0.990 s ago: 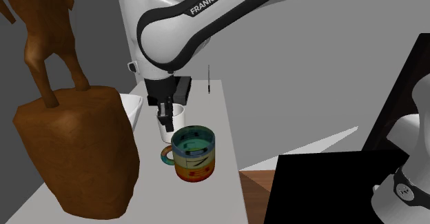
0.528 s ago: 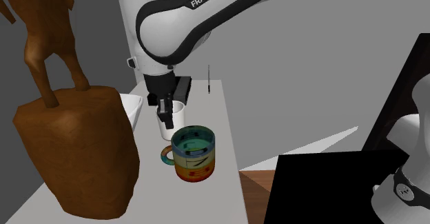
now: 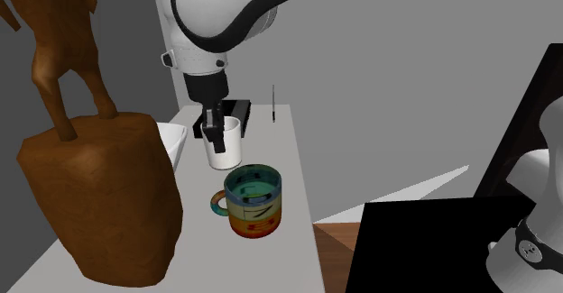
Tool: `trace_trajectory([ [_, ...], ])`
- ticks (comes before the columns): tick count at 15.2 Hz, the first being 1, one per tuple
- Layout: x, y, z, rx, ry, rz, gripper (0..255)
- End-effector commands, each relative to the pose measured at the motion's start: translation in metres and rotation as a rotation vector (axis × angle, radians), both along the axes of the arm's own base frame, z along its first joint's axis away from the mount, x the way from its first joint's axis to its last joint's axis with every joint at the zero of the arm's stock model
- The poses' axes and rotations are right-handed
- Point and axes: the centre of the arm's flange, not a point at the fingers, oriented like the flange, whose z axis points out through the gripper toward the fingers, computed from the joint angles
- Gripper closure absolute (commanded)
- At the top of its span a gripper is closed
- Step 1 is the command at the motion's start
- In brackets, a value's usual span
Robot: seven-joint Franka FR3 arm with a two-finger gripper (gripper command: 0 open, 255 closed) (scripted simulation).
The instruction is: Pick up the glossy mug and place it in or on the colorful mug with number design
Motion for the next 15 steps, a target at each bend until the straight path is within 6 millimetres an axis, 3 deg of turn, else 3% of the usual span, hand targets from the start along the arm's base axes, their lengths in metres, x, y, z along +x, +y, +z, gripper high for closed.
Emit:
trace_trajectory([
  [1, 0.001, -0.001, 0.010, 0.000, 0.000, 0.000, 255],
  [15, 0.001, -0.001, 0.084, 0.000, 0.000, 0.000, 255],
])
